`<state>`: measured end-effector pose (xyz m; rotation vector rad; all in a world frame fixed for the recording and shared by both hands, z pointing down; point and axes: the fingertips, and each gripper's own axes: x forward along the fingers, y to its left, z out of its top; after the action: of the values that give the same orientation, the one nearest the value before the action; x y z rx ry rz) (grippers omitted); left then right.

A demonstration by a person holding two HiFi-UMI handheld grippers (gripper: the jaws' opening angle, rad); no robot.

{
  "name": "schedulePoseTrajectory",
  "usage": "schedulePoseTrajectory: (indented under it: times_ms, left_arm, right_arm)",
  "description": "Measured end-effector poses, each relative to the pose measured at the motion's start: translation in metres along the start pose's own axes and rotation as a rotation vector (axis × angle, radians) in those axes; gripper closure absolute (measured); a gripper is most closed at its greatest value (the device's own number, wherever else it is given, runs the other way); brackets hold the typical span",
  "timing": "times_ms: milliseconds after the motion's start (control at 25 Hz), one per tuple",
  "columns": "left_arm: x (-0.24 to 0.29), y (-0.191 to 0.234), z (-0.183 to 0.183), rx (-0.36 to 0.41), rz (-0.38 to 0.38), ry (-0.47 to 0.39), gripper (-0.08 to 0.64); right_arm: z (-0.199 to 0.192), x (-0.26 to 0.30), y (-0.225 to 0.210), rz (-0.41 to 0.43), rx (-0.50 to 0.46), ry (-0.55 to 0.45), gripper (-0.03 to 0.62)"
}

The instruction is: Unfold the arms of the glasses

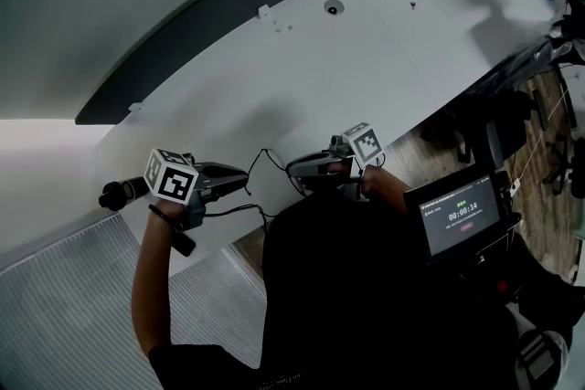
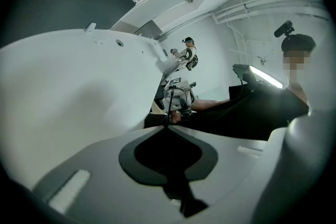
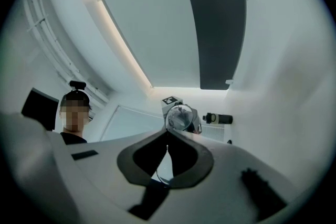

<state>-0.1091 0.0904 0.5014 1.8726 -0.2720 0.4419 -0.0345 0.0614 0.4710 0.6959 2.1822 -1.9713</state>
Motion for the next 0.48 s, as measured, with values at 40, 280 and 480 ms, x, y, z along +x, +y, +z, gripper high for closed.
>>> schedulePoseTrajectory:
  times_ms: [40,280,480]
  left_arm:
    - [0.000,0.000,-0.002,0.001,-0.003,0.012,0.537]
    - [-0.006,0.008,-0.008,0.006,0.011,0.073,0.535]
    - [-0.012,0.015,-0.008,0.003,0.038,0.083,0.537]
  right_arm:
    - [-0.002,0.000,-0.001,0.004,0.018,0.007,0.581]
    - [-0.007,0.001,-0.001,0.035,0.076,0.037,0.581]
    - [-0.012,-0.004,-0.015,-0.001,0.151,0.048,0.581]
